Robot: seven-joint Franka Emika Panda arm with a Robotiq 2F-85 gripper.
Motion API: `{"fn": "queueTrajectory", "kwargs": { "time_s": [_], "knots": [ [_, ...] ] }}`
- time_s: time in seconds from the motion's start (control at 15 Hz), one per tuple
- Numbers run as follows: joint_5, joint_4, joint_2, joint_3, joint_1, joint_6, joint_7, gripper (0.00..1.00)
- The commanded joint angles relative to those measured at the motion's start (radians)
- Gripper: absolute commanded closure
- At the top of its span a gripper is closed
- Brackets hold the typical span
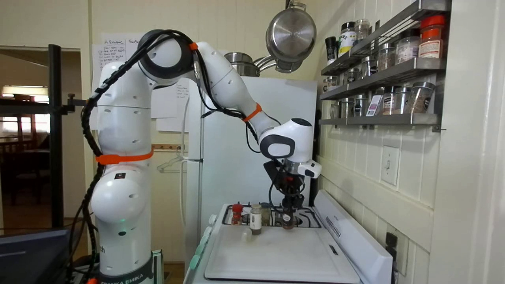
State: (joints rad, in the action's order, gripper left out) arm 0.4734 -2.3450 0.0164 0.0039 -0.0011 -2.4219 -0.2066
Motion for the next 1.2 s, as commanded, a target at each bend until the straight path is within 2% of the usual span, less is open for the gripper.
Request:
{"fn": "queueTrajectory", "kwargs": {
  "time_s": [0.0,0.47,1.13],
  "knots": [
    [0.064,-0.051,0.034,-0.004,0.004,-0.043,-0.049,0.69],
    [0.092,-0.087,0.06,-0.026,-0.006,-0.045,-0.06,0.69],
    [0.074,-0.045,0.074,-0.083,-0.026,0.104,-0.084,0.69]
  ]
}}
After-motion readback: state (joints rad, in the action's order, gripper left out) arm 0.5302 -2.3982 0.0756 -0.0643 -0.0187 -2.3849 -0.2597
